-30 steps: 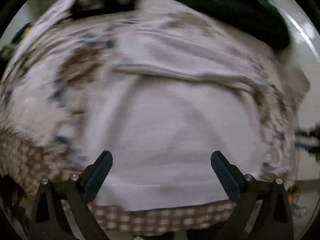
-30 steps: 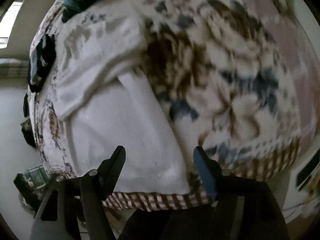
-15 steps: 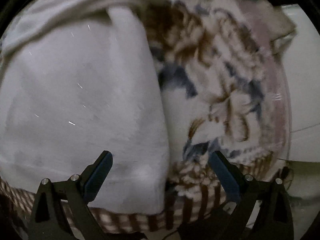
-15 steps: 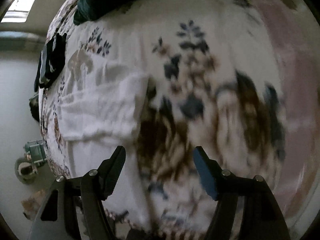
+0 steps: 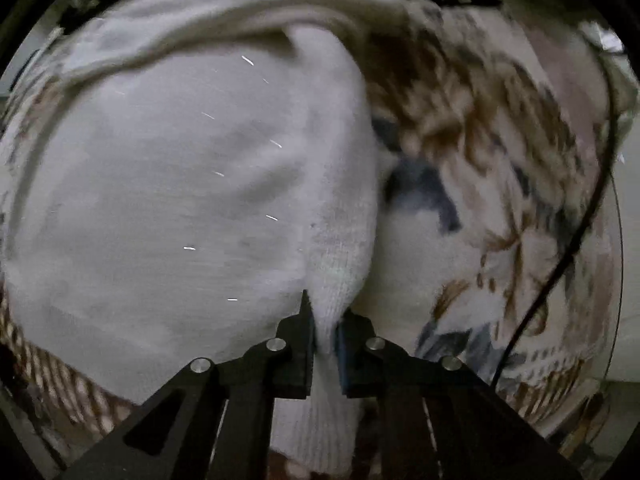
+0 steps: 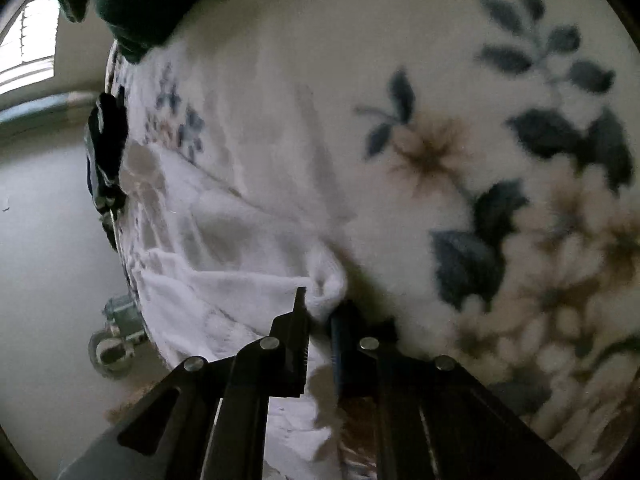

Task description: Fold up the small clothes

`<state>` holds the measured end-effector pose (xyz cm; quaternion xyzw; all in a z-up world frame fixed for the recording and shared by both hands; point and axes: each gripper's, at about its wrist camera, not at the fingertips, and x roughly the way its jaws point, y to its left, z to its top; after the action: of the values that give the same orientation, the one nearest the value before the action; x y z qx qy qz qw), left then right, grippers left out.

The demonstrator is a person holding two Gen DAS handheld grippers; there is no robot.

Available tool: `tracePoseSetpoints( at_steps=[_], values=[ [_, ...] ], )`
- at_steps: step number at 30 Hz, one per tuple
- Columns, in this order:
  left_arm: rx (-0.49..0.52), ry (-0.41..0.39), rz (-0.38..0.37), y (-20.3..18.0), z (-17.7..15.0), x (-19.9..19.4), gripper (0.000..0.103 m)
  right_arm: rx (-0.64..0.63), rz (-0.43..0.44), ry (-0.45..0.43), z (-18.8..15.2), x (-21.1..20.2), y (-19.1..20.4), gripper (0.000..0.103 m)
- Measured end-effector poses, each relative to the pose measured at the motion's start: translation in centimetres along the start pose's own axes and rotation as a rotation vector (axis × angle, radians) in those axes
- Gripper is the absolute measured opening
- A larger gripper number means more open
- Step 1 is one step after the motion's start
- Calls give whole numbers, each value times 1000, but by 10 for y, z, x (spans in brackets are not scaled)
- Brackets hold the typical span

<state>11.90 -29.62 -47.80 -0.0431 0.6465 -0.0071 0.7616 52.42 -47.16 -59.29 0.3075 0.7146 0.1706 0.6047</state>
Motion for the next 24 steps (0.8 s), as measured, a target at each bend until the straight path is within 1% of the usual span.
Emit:
tracePoseSetpoints(
  at_steps=[2,4,7,8,9,10,11,13,15,17,18,20,24],
  values=[
    [-35,-28,-22,13,-2,-20,6,-13,-7,-11,-5,-10,14,9],
    [-84,-54,-50,29,-2,-43,6,-42,-33,-29,-11,-25,35,8],
    [-162,-98,-77,62,1,-74,6,-104,-63,-44,-18,-41,77,8],
    [-189,-109,-87,72,1,-81,6,-126,-70,-49,-20,-46,98,8],
    [-229,-121,-100,90,1,-92,6,-147,-74,-48,-21,-47,116,8],
    [-261,-133,-104,103,2,-98,6,-168,-74,-48,-22,-47,128,8],
    [-287,-144,-111,117,1,-103,6,-198,-81,-54,-24,-46,154,8],
    [-348,-163,-120,143,4,-106,6,-243,-84,-54,-28,-42,187,8],
    [-377,-177,-120,164,4,-104,6,-290,-108,-59,-32,-23,235,8],
    [-430,-180,-141,192,5,-98,6,-313,-121,-55,-34,-4,267,8],
    [-449,-178,-150,202,4,-96,6,-327,-146,-52,-34,15,292,8],
    [-494,-172,-185,236,3,-90,6,-343,-179,-58,-36,41,321,8],
    [-537,-157,-230,292,4,-83,6,-372,-248,-61,-35,108,385,8]
  ],
)
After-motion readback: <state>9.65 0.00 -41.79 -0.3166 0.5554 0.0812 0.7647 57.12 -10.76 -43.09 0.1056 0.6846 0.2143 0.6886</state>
